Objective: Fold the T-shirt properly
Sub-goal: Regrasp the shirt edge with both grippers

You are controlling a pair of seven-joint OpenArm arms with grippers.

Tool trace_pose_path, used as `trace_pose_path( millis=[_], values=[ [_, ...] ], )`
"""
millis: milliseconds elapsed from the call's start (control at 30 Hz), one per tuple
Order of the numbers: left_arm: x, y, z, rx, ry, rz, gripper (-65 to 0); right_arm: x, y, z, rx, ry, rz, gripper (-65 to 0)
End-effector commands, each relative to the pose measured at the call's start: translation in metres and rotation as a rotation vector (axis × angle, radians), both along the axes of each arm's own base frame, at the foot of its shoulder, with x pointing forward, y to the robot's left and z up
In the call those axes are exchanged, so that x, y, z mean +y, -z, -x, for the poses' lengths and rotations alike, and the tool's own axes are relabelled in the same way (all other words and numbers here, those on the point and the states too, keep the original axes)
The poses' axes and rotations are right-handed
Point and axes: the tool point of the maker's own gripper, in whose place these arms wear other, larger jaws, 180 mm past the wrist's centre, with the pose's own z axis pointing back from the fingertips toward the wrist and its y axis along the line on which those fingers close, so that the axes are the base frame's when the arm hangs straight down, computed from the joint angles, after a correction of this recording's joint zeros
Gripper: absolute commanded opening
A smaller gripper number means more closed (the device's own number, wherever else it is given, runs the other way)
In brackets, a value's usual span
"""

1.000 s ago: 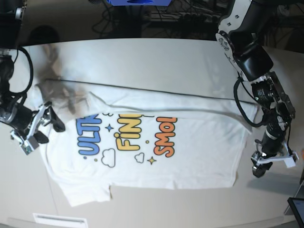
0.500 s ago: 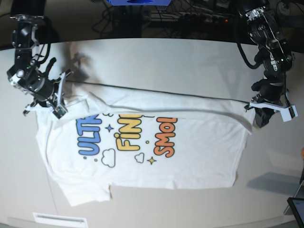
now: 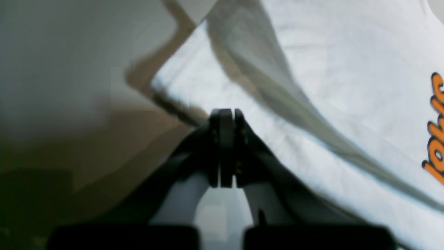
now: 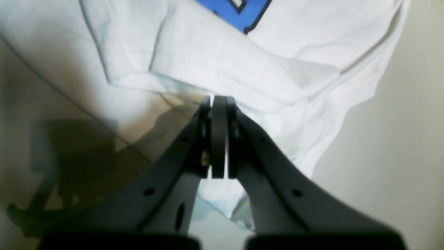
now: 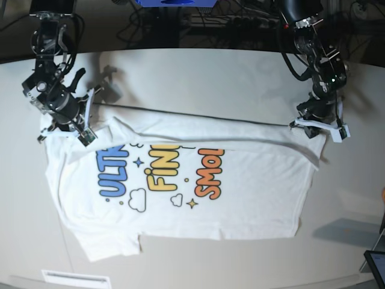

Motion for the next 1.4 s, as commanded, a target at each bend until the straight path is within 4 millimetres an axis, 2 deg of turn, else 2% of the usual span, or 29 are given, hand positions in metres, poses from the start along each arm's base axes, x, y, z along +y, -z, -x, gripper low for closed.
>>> trace_pose_path(
  millis=[0, 100, 367, 500, 700, 867, 967, 1100, 1167, 1267, 1367],
  values=[
    [0.005, -0.011, -0.008, -0.037, -0.001, -0.014, -65.0, -0.002, -0.009, -0.004, -0.033, 0.001, 0.0, -64.9],
    [0.005, -0.014, -0.017, -0.05, -0.002, -0.007, -65.0, -0.002, -0.008, -0.002, -0.03, 0.001, 0.0, -64.9],
    [0.003, 0.004, -0.036, -0.028, -0.021, 0.058, -65.0, -0.002, -0.006, 0.0, -0.023, 0.001, 0.0, -64.9],
    [0.001, 0.002, -0.048, -0.044, -0.023, 0.076, -65.0, -0.002, -0.006, 0.0, -0.023, 0.001, 0.0, -64.9],
    [-0.023, -0.012, -0.076, -0.077, 0.056, 0.075, -65.0, -0.002, -0.006, 0.001, -0.022, 0.001, 0.001, -64.9],
    [-0.032, 0.006, -0.092, -0.041, 0.056, 0.135, -65.0, -0.002, -0.006, 0.001, -0.022, 0.001, 0.001, -64.9],
    [-0.034, 0.009, -0.101, -0.038, 0.052, 0.157, -65.0, -0.002, -0.006, 0.001, -0.022, 0.001, 0.001, -64.9],
    [-0.025, -0.001, -0.115, -0.06, 0.038, 0.157, -65.0, -0.002, -0.006, 0.0, -0.024, 0.0, -0.001, -64.9],
    [-0.013, -0.007, -0.116, -0.065, 0.033, 0.133, -65.0, -0.001, -0.006, 0.0, -0.027, -0.002, -0.003, -64.9],
    [0.0, -0.013, -0.112, -0.069, 0.029, 0.097, -65.0, -0.001, -0.009, -0.003, -0.036, -0.002, -0.004, -64.9],
    [0.008, -0.034, -0.097, -0.109, 0.044, 0.018, -65.0, 0.003, -0.012, -0.006, -0.063, -0.015, -0.023, -64.9]
  ],
)
